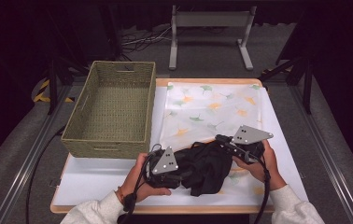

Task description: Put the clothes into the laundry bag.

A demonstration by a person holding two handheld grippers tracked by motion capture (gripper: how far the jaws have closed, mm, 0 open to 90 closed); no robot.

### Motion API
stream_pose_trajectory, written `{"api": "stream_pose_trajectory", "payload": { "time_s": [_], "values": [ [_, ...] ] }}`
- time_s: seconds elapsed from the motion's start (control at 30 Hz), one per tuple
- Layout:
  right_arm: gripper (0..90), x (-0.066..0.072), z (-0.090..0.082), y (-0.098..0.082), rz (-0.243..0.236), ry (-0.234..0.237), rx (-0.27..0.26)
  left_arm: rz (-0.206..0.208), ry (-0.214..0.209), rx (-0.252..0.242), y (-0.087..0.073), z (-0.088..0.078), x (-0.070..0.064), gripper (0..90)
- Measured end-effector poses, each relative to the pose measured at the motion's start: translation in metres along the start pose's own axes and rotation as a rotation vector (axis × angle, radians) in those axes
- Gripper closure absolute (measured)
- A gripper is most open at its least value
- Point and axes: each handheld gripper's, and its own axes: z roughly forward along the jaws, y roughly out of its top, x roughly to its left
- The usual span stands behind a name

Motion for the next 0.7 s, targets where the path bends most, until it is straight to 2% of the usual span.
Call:
{"api": "stream_pose_trajectory", "payload": {
  "time_s": [0.13, 0.2, 0.27, 0.4, 0.7],
  "values": [
    [88.2, 0.000, 0.000, 0.000, 0.000, 0.001, -0.003, 0.022, -0.025, 0.026, -0.006, 0.003, -0.004, 60.8],
    [88.2, 0.000, 0.000, 0.001, 0.001, 0.002, -0.004, 0.031, -0.019, 0.057, -0.010, 0.009, -0.006, 61.5],
    [88.2, 0.001, 0.000, 0.001, -0.003, 0.002, -0.005, 0.023, -0.031, 0.066, -0.012, 0.016, -0.006, 61.9],
    [88.2, 0.002, -0.001, 0.002, -0.009, 0.001, -0.009, 0.035, -0.018, 0.119, -0.020, 0.033, -0.007, 64.1],
    [88.2, 0.003, -0.002, 0.003, -0.017, 0.005, -0.010, 0.031, 0.024, 0.123, -0.018, 0.052, -0.005, 68.2]
  ]
}}
